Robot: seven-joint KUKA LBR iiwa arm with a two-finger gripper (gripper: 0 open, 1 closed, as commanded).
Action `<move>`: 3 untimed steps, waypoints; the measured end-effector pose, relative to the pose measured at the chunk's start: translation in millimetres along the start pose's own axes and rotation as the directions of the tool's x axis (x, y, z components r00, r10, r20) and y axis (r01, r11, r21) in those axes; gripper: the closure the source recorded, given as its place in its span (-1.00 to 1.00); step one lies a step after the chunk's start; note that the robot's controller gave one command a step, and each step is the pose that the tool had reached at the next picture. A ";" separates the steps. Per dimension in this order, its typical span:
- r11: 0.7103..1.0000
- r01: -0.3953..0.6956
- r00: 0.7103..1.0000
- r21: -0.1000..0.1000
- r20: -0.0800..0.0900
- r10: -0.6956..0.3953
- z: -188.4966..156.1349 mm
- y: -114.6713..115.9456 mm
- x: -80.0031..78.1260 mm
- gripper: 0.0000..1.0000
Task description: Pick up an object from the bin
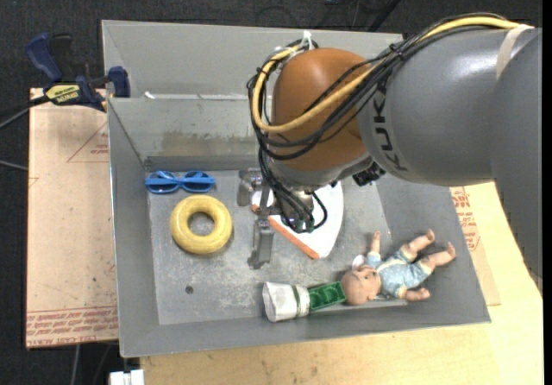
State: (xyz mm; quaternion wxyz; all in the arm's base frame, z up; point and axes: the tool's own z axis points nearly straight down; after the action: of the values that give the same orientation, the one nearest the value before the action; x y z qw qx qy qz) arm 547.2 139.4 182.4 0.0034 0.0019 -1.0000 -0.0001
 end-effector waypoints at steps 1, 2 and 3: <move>1.000 -0.003 1.000 -0.001 0.007 0.003 -4.7 -0.7 -1.6 -1.00; 0.999 0.036 0.999 -0.002 0.017 -0.036 30.9 25.9 -21.5 -1.00; 1.000 -0.008 1.000 -0.003 0.008 0.008 84.3 45.9 -26.5 -1.00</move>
Offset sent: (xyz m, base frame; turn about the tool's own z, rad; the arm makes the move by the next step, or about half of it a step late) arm 0.0365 0.0595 -0.0862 -0.0836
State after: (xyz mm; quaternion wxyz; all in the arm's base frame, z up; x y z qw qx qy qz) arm 573.0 185.4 97.9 -0.0005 -0.0021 -1.0000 -0.0017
